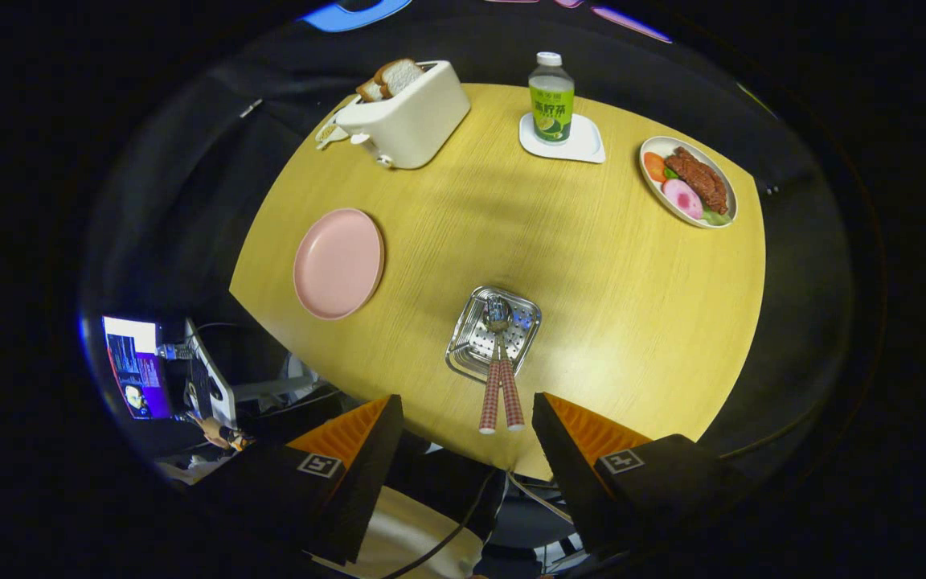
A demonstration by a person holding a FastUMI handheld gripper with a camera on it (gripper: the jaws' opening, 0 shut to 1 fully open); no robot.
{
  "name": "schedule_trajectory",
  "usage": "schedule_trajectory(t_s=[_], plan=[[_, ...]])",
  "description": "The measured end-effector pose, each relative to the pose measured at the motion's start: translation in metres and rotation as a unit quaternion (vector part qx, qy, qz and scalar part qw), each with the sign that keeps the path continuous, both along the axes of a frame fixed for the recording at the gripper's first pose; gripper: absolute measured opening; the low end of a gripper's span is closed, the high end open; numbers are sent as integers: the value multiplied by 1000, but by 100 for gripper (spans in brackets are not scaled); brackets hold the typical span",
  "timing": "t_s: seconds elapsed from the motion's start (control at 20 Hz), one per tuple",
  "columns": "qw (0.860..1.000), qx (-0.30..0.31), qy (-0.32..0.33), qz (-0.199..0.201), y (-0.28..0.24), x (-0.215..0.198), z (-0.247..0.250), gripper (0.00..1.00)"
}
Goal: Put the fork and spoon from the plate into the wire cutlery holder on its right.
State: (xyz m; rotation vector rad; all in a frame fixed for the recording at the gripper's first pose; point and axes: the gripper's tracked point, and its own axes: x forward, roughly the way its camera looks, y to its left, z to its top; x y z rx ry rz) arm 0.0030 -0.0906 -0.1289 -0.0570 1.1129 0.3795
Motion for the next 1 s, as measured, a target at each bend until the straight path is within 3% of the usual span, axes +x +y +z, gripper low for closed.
schedule_trajectory(t_s=[0.2,0.4,0.7,1.0], plan=[[996,32,-74,-40,13,0,20,100],[983,56,-156,-76,27,-7,46,100],[932,121,-309,-144,75,-20,110,99],[856,122,-469,-179,71,-35,198,99]])
